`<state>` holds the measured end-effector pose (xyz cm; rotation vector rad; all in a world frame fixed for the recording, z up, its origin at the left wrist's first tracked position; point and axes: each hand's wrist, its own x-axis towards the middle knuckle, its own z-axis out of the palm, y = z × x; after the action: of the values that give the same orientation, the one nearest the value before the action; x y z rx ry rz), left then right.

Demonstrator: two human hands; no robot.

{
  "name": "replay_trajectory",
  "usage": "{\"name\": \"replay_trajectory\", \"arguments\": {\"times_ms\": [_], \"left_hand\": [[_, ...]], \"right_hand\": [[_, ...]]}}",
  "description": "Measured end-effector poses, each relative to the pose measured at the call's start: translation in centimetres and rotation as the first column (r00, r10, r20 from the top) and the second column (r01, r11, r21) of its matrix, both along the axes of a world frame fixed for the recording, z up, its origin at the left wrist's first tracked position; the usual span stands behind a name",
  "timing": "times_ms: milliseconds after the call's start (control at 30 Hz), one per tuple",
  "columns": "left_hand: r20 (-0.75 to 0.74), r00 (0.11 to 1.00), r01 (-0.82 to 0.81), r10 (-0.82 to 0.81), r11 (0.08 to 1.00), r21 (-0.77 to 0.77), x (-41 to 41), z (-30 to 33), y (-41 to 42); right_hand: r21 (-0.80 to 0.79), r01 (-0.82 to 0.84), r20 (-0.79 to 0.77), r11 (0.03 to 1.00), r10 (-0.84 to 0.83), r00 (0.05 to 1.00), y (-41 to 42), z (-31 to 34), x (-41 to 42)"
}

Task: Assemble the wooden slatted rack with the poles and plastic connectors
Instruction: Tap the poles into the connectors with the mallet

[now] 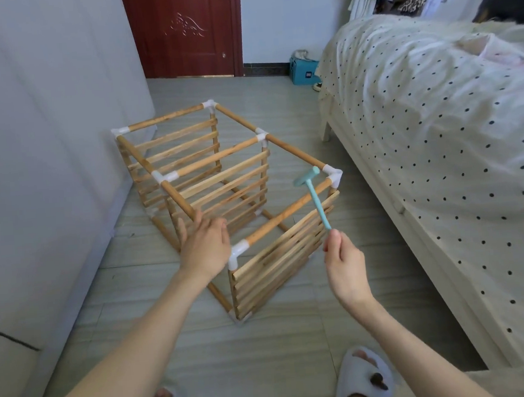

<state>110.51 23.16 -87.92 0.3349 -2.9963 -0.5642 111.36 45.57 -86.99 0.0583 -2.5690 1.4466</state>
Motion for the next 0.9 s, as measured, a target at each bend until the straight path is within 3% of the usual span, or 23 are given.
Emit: {"name": "replay_trajectory", "arguments": {"times_ms": [100,200,400,500,633,700,800,833,900], "left_hand": [[0.079,0.986,0.157,-0.150,0.983,-0.095,-0.8,0.1,4.5],[0.034,0.986,0.167,-0.164,0.961,-0.222,-1.5,-0.4,5.8],[0.100,0.982,0.164,-0.159,0.986,-0.039,-0.3,-0.6,0.1],[0.123,0.989,0.089,-0.079,0.993,-0.077,0.6,-0.1,-2.5],[0.051,0.998,-0.030,0.042,0.977,-0.213,2.0,-0.7,-4.2],[0.043,0.999,-0.006,0.017,0.971,-0.239,2.3,-1.2,-4.8],[0.073,0.997,0.011,0.009,0.966,-0.257,2.2,-1.2,-4.7],[0.075,0.997,0.016,0.004,0.966,-0.257,2.1,-1.1,-4.5],[0.072,0.997,0.018,0.000,0.967,-0.252,2.0,-1.1,-4.1]], "right_hand": [[-0.055,0.135,0.068,0.989,-0.131,0.989,1.4,0.0,-1.7],[-0.034,0.204,0.104,0.978,-0.200,0.974,2.8,0.0,-2.5],[0.204,0.159,0.330,0.966,-0.221,0.918,4.6,0.1,-6.0],[0.199,0.212,0.158,0.957,-0.244,0.957,4.2,1.5,-7.1],[0.000,0.279,-0.223,0.960,-0.272,0.936,2.9,3.4,-5.3],[0.076,0.221,-0.209,0.972,-0.201,0.957,2.2,2.5,-4.1],[0.406,0.041,0.135,0.913,-0.104,0.985,1.7,0.8,-4.3],[0.409,0.049,0.148,0.911,-0.120,0.982,1.8,1.1,-4.8],[0.250,0.176,-0.060,0.952,-0.166,0.984,1.8,2.7,-5.7]]}}
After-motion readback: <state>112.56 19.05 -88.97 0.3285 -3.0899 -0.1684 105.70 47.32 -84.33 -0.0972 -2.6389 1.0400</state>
